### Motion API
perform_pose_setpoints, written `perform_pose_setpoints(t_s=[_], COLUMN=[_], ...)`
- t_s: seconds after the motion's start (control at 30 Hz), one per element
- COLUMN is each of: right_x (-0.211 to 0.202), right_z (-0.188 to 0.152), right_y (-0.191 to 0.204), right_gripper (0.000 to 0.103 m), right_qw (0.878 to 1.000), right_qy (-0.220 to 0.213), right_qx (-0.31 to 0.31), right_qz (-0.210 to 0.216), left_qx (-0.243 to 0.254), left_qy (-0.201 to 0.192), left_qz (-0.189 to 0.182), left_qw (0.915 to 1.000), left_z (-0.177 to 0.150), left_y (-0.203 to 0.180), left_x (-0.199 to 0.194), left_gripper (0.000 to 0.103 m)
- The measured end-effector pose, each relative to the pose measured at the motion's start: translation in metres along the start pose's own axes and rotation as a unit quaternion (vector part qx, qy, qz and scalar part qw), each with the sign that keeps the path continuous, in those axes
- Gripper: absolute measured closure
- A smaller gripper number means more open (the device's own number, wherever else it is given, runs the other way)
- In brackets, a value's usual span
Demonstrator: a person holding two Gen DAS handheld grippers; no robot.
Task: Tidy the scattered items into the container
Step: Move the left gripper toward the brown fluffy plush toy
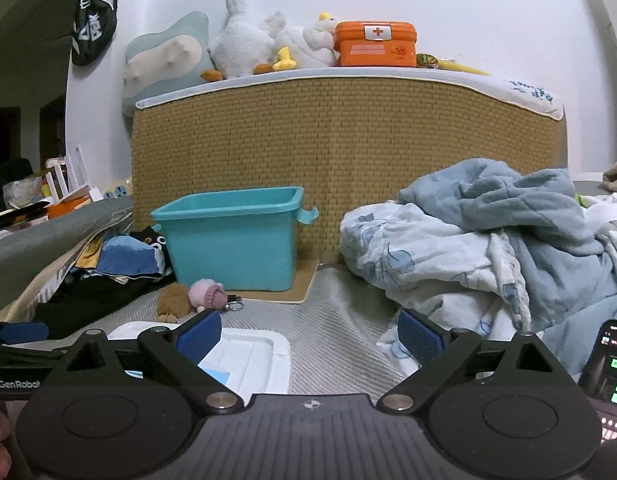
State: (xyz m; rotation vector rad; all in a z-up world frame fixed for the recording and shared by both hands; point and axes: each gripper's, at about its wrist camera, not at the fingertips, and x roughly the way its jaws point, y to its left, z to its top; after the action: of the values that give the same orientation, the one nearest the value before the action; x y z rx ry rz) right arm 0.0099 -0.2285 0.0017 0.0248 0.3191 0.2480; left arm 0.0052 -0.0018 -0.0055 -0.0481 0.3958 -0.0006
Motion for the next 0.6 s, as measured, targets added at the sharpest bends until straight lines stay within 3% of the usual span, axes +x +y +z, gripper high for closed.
perform_pose_setpoints(t_s=[0.37,0.6], right_x=[0.028,0.051], right_z=[0.008,0.009], right_y=[0.006,0.003], right_gripper=[0.006,0.007], right_qw=[0.999,1.0], right_qy=[-0.019,-0.007], right_qx=[-0.021,-0.009], right_qz=[0.019,0.028], left_qx=[-0.009,0.0], left_qy=[0.0,0.005], left_qz=[0.007,0.009], left_qw=[0.9999,1.0], left_z=[0.012,0.019], left_y=[0.009,0.012], left_x=[0.025,0.041], left_gripper=[0.0,0.0])
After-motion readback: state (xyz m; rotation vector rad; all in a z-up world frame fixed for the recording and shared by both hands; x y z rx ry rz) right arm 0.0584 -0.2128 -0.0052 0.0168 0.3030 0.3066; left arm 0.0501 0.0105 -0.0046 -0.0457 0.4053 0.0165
